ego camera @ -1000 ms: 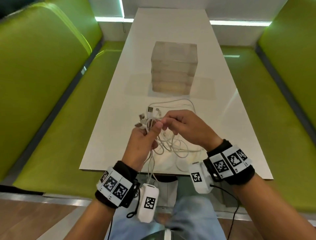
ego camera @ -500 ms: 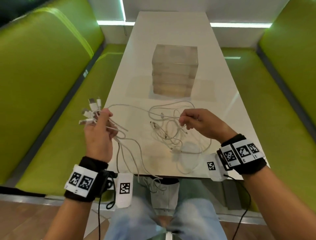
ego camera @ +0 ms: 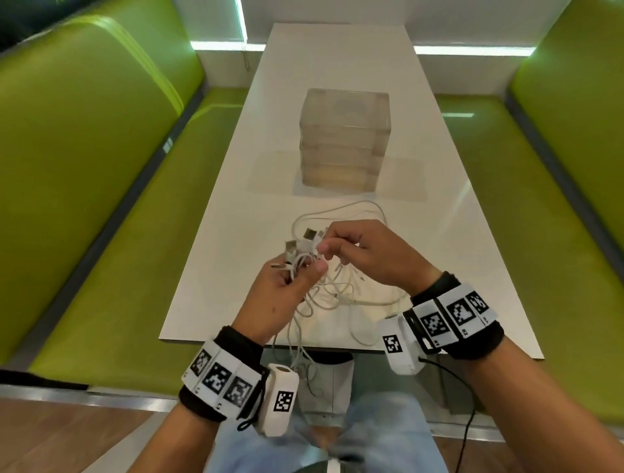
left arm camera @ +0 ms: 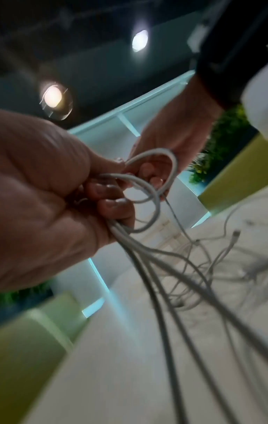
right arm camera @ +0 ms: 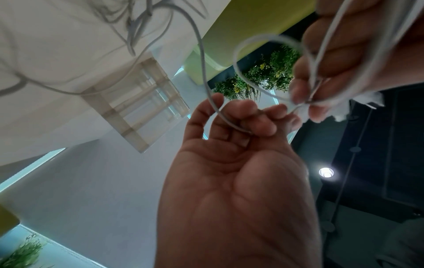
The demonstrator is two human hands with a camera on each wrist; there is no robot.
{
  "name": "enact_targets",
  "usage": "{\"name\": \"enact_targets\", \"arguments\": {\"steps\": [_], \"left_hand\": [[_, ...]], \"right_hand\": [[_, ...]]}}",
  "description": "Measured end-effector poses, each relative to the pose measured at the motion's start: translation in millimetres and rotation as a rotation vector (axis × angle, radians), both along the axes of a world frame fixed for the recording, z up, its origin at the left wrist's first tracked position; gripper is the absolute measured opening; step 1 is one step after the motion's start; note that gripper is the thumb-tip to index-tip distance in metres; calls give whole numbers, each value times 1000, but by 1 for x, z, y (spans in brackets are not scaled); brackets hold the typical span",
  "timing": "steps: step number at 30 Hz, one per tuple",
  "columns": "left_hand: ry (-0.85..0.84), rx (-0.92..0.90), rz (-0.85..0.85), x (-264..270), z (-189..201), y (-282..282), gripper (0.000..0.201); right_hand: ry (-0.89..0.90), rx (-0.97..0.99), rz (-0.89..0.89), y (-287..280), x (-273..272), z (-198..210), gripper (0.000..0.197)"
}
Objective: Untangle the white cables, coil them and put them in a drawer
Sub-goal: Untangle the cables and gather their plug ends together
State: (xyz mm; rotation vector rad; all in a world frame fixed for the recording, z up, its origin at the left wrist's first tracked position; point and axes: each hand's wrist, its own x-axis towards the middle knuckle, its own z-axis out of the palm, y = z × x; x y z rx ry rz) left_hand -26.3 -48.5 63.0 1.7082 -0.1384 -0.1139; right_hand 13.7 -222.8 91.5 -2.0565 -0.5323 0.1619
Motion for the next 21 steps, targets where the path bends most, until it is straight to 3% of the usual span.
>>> {"name": "enact_targets", "arguments": {"steps": [2,8,12,14,17,21], "left_hand": [[-45,54,56,0,0,2,20],[-90,-185,409,16,6,36,28],[-134,-379,531,19,14,56,32],[-111,-372,524,20,12,57,31],[-43,-191,429,17,4,43,23],[11,-121,283,14,4,6,18]], "right_hand": [[12,-41,33,-2,2,-2,17],[-38,-176,12,-24,22,-14,17],[-92,-176,-19,-32,33,-22,17],[-101,-142,-60,-29,35,-24,17],[-125,-95,-85,-19,37,-25,18],[-205,-126,32,3,31,-20,19]]}}
